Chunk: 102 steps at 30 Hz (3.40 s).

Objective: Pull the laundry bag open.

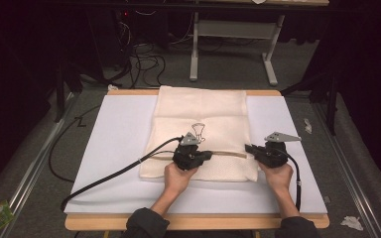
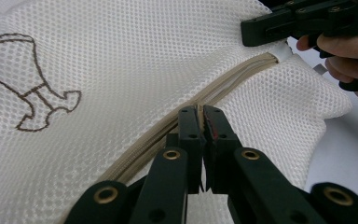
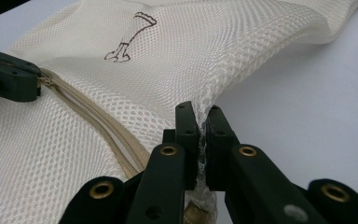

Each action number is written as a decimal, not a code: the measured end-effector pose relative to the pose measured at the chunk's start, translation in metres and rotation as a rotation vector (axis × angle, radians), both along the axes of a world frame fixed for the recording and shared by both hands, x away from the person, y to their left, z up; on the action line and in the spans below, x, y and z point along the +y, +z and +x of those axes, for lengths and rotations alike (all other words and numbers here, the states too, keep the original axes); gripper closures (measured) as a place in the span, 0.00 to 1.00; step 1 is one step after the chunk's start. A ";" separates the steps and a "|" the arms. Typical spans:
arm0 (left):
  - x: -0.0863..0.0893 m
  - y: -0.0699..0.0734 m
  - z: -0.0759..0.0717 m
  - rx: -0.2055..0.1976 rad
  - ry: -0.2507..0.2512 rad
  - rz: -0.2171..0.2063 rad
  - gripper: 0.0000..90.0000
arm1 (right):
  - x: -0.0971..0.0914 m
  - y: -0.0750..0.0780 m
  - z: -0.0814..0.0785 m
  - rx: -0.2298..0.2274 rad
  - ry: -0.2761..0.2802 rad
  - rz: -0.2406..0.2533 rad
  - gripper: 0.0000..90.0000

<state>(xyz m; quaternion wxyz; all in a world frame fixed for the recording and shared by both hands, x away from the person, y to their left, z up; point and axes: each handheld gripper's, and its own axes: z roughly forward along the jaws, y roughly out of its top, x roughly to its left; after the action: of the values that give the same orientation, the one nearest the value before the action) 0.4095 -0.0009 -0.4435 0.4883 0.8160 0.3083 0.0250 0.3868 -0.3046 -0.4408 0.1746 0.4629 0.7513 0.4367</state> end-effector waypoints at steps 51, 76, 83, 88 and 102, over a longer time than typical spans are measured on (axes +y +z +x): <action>0.029 0.005 0.004 -0.008 0.031 -0.004 0.97 | -0.001 0.002 0.007 0.004 -0.008 -0.011 0.97; 0.055 0.005 0.005 0.003 0.082 -0.037 0.97 | -0.002 0.001 0.008 0.009 -0.010 -0.017 0.97; 0.059 0.006 0.004 -0.001 0.091 -0.041 0.97 | -0.002 0.002 0.009 0.006 -0.009 -0.020 0.97; 0.061 0.007 0.004 -0.004 0.091 -0.044 0.97 | -0.002 0.003 0.009 0.010 -0.008 -0.021 0.97; 0.067 0.008 0.003 -0.012 0.097 -0.055 0.97 | 0.003 0.007 0.009 -0.012 0.006 -0.038 0.97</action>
<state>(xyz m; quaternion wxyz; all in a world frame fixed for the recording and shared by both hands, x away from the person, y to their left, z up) 0.4129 0.0659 -0.4350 0.5108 0.7861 0.3451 0.0452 0.3962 -0.3011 -0.4339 0.1865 0.4548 0.7599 0.4254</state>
